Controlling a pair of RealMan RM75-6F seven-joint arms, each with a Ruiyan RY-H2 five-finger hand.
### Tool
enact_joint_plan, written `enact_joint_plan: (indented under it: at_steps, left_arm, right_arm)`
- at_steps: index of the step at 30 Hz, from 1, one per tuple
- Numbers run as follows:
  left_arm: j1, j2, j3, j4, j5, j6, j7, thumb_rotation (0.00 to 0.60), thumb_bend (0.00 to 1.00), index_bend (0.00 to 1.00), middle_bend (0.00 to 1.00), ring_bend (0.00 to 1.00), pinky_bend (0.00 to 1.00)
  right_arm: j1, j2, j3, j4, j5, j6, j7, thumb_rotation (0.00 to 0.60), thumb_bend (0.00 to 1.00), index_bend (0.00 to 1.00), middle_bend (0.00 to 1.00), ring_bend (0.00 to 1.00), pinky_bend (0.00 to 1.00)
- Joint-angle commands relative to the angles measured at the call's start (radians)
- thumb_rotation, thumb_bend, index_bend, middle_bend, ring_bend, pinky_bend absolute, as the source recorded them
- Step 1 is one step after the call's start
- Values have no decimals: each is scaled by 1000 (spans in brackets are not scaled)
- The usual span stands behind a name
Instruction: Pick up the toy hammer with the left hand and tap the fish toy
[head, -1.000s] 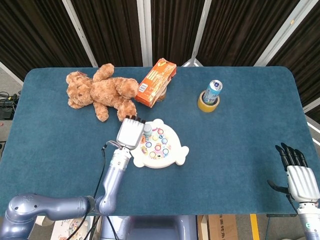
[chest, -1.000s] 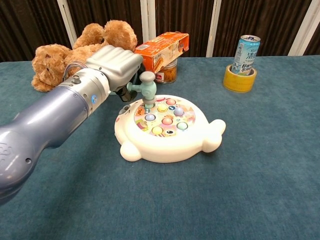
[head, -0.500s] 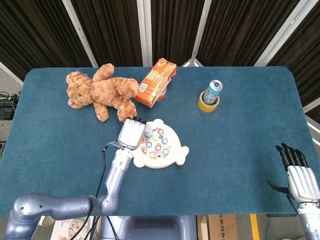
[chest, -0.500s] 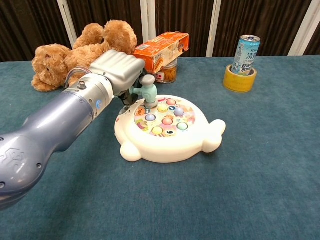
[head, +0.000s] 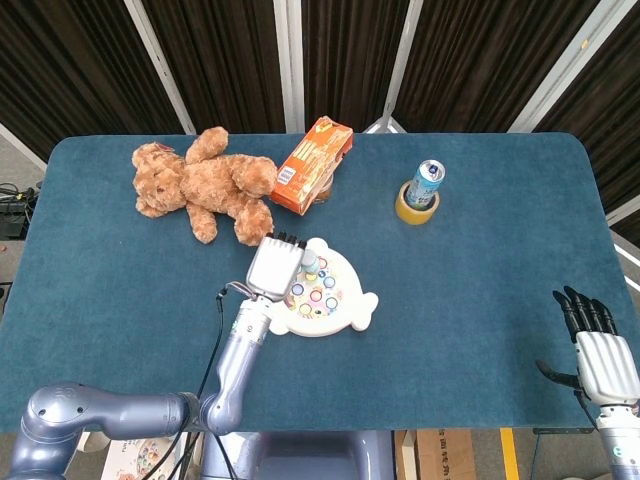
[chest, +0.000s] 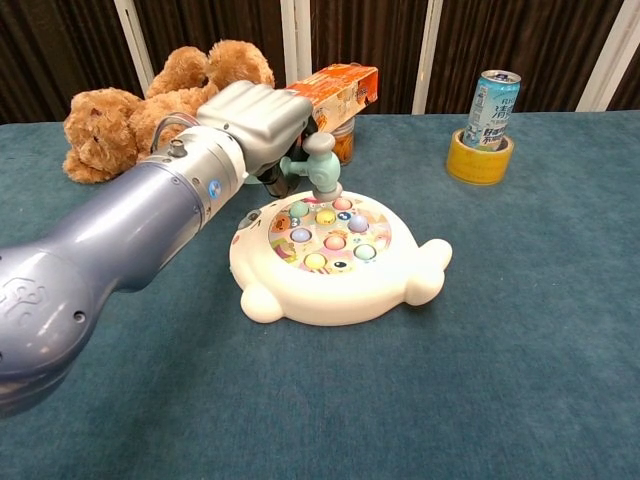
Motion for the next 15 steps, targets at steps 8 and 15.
enact_joint_plan:
  at_steps: [8, 15]
  left_arm:
    - [-6, -1, 10, 10, -19, 2, 20, 600, 625, 669, 497, 396, 538]
    - [-6, -15, 30, 36, -27, -16, 3, 600, 625, 669, 497, 396, 538]
  right_arm:
    - [1, 1, 0, 1, 0, -3, 5, 600, 181, 0, 0, 0, 0]
    - [1, 1, 0, -1, 0, -3, 4, 600, 180, 0, 0, 0, 0]
